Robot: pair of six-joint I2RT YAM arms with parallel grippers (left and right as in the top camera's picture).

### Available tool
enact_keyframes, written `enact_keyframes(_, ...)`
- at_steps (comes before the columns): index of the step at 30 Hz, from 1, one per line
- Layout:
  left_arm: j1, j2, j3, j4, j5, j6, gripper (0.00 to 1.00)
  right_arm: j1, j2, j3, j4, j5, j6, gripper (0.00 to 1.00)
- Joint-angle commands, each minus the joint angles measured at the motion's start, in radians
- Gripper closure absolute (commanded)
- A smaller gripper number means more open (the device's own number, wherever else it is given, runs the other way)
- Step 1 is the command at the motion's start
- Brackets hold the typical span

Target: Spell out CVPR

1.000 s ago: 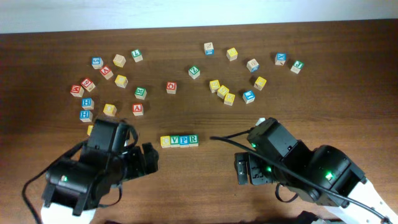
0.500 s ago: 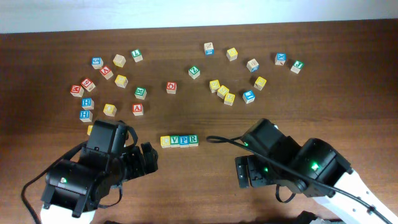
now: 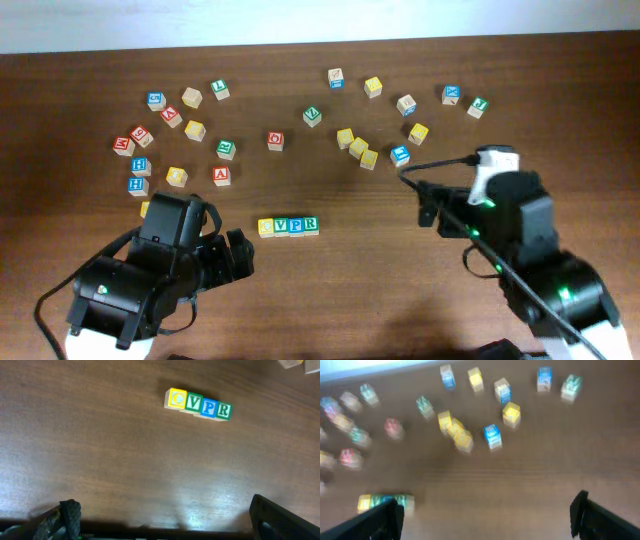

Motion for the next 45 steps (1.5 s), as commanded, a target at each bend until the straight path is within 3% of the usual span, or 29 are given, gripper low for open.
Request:
enact_keyframes(1,-0.003,-0.003,-0.005,-0.001,-0.011,-0.013,0.01,-0.106,-0.169,-0.176,0.106,-0.037,-0.055,0.02)
enact_keyframes(5,-0.003,-0.003,-0.005,-0.001,-0.011,-0.013,0.01,-0.201,-0.391,-0.375,0.237,-0.077,-0.055,0.02)
enact_keyframes(11,-0.003,-0.003,-0.005,-0.001,-0.011,-0.013,0.01,-0.208,-0.568,-0.596,0.487,-0.169,-0.055,0.02)
enact_keyframes(19,-0.003,-0.003,-0.005,-0.001,-0.011,-0.013,0.01,-0.208,-0.788,-0.771,0.578,-0.186,-0.177,0.01)
enact_keyframes(22,-0.003,-0.003,-0.005,-0.001,-0.011,-0.013,0.01,-0.208,-0.819,-0.819,0.658,-0.211,-0.246,0.02)
enact_keyframes(27,-0.003,-0.003,-0.005,-0.001,-0.011,-0.013,0.01,-0.207,-0.856,-0.937,0.833,-0.229,-0.241,0.02)
enact_keyframes(30,-0.003,-0.003,-0.005,-0.001,-0.011,-0.013,0.01,-0.201,-0.856,-0.943,0.835,-0.224,-0.245,0.02)
enact_keyframes(34,-0.003,-0.003,-0.005,-0.001,-0.011,-0.013,0.01,-0.202,-0.856,-0.943,0.680,-0.174,-0.246,0.02)
enact_keyframes(37,-0.003,-0.003,-0.005,-0.001,-0.011,-0.013,0.01,-0.202,-0.856,-0.943,0.677,-0.171,-0.320,0.02)
enact_keyframes(45,-0.003,-0.003,-0.005,-0.001,-0.011,-0.013,0.01,-0.203,-0.856,-0.943,0.673,-0.119,-0.278,0.02)
